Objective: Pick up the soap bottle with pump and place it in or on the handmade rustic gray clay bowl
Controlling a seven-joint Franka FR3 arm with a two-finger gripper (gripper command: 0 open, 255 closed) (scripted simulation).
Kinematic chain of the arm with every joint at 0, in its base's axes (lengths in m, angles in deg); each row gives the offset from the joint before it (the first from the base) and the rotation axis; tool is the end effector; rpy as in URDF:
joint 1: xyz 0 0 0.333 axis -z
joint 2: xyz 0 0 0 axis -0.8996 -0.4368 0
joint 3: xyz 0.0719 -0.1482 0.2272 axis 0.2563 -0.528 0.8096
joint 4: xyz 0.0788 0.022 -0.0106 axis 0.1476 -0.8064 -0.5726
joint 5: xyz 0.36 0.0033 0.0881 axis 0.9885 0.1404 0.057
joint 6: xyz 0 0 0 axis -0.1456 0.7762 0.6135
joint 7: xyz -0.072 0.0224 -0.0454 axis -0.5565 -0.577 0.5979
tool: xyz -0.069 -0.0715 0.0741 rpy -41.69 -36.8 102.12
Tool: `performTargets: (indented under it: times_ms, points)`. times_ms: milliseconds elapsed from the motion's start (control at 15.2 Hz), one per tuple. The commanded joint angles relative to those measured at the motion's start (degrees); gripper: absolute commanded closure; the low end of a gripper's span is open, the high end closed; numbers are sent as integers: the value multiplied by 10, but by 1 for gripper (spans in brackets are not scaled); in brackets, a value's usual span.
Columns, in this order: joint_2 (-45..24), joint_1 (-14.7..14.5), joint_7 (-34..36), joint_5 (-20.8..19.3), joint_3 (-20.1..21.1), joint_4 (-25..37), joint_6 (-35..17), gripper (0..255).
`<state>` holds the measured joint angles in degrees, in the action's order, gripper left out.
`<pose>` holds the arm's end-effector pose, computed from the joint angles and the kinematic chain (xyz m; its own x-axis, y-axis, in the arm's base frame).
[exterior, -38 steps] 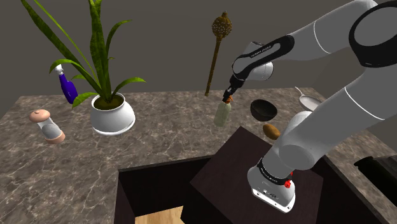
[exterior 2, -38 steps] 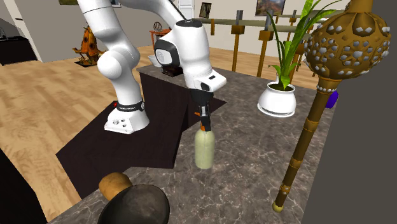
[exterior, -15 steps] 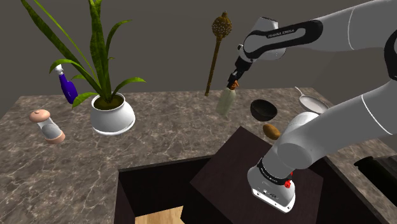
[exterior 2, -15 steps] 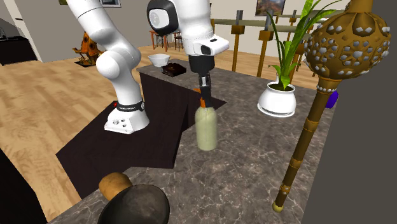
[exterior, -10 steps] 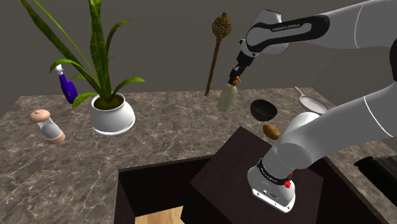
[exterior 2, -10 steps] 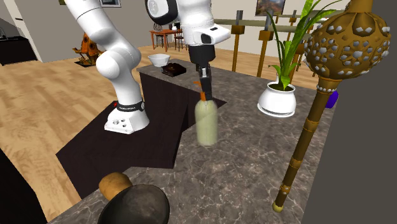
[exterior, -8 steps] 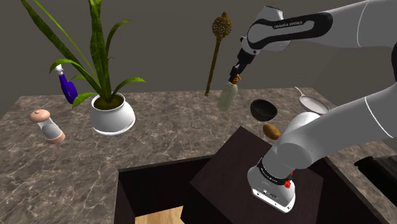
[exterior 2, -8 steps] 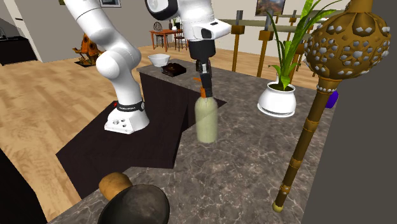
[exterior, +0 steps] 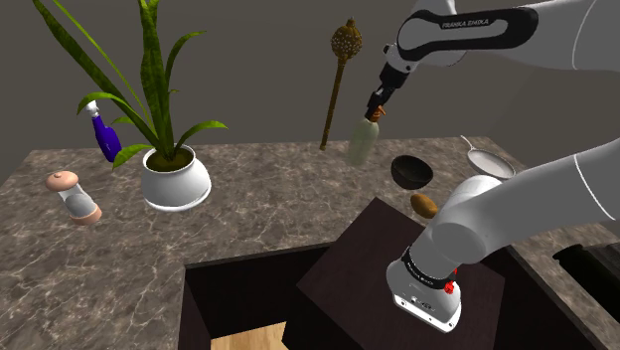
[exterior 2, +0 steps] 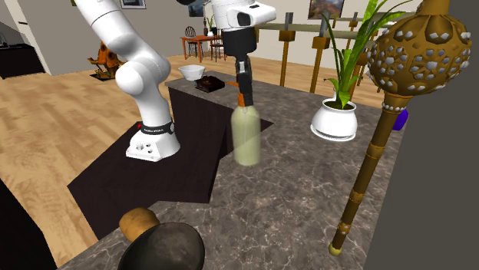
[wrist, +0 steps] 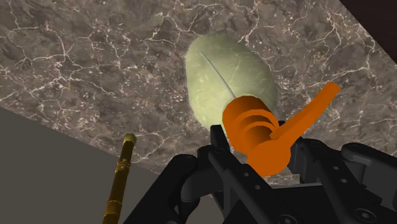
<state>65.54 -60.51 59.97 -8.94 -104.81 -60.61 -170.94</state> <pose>0.3515 -0.2264 0.4520 0.9847 0.0330 0.1708 0.0432 -0.9974 -0.0568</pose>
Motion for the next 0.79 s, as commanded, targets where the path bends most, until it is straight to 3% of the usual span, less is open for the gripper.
performTargets:
  times_ms: [0, 726]
  points:
    - [1, 8, -23, -5, -17, 14, 15, 255]
    - [-26, 37, -173, -22, -135, 132, 101, 255]
